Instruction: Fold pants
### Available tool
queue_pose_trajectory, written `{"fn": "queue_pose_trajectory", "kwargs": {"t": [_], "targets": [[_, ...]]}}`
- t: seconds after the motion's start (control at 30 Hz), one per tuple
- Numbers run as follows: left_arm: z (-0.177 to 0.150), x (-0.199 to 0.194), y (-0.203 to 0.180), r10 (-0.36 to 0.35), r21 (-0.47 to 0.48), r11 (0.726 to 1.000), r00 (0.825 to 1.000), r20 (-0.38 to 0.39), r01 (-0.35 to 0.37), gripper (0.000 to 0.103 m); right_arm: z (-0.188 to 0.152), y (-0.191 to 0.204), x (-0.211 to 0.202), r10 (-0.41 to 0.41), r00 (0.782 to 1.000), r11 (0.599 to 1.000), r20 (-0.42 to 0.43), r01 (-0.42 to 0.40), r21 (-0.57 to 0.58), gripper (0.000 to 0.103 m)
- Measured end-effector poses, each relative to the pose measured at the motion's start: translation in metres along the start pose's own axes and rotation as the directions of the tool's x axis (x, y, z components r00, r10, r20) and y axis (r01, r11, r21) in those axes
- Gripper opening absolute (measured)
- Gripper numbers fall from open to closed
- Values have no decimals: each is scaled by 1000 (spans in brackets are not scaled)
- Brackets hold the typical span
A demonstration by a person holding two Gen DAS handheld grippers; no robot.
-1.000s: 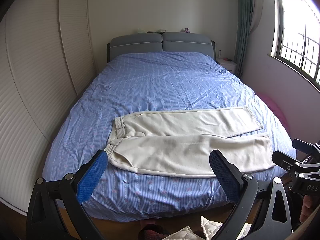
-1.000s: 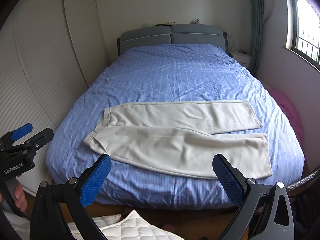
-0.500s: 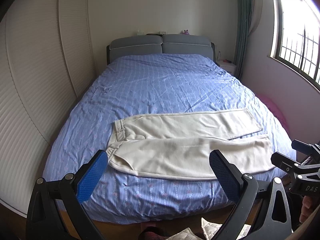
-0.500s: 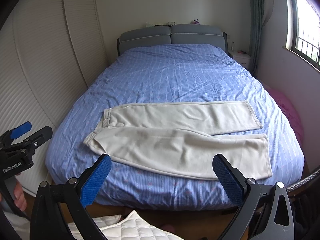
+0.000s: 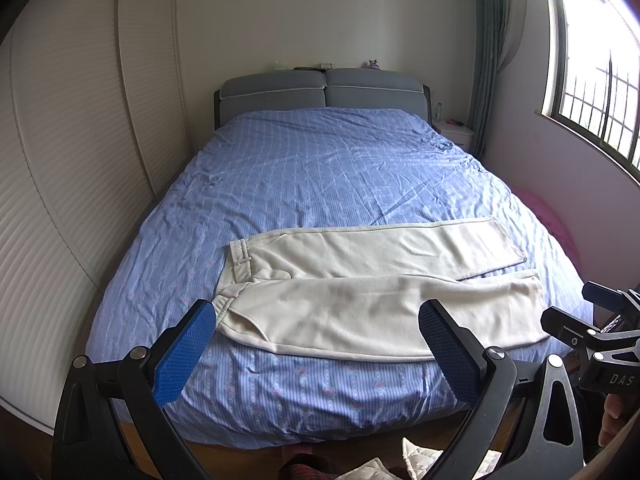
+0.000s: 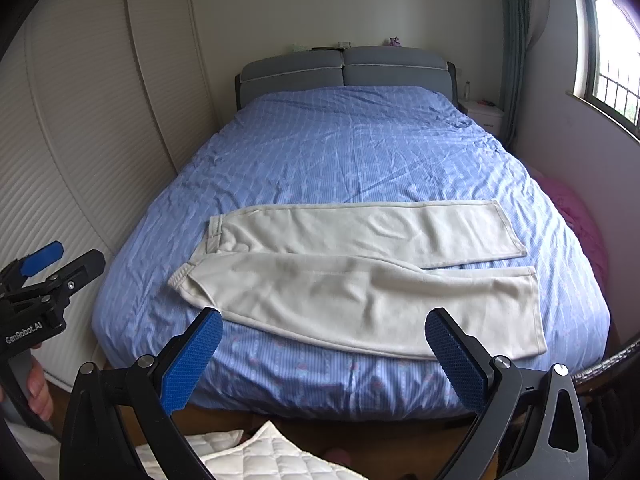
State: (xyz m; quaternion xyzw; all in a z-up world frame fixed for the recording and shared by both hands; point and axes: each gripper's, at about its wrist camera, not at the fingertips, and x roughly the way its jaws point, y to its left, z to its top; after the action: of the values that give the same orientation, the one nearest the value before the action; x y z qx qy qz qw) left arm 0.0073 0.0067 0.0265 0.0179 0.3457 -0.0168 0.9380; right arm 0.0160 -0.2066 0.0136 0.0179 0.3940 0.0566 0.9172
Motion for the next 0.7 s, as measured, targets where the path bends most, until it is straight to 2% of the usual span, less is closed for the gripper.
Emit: {"fn": "queue_pose_trajectory", "kwargs": {"t": [0.4,0.7], "targets": [[-9,24,22,9,-44,999,998,-55,-12,103,1,8,24,-11,999,1000,-45,12,10,103],[-28,86,84,50,-98,993,984,-169,-67,103,-4,45,96,50,985,998,-162,-41,54,103]]}}
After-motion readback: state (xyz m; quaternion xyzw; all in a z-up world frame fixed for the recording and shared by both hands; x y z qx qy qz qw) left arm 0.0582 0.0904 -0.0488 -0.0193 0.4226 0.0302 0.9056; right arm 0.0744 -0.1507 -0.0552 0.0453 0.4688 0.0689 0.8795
